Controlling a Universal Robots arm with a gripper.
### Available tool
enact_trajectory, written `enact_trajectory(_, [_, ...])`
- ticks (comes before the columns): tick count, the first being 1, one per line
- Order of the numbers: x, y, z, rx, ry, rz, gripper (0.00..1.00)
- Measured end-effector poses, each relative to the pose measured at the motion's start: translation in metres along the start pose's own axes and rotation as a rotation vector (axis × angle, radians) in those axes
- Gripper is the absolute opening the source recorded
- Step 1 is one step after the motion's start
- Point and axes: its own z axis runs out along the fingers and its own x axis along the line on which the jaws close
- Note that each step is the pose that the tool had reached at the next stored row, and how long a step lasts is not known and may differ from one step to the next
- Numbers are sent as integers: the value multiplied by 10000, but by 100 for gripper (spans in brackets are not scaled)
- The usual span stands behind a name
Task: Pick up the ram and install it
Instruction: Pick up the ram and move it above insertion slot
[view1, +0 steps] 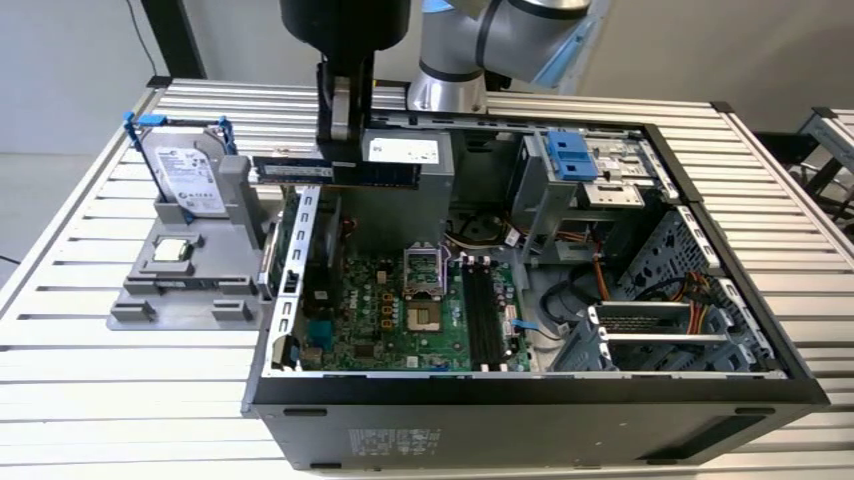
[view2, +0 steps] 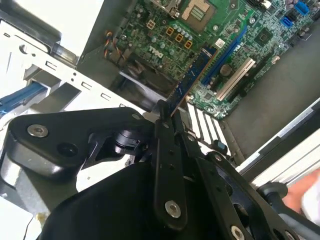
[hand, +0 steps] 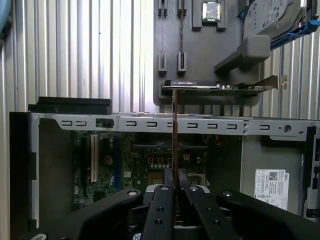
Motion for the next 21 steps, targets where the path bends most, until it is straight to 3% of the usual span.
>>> enact_trajectory(4, [0, -3, 0, 0, 0, -1, 0])
enact_trajectory(9, [0, -90, -5, -2, 0, -1, 0])
enact_trajectory(15, [0, -253, -14, -5, 1, 0, 0])
enact_trajectory(21, [0, -466, -26, -21, 1, 1, 0])
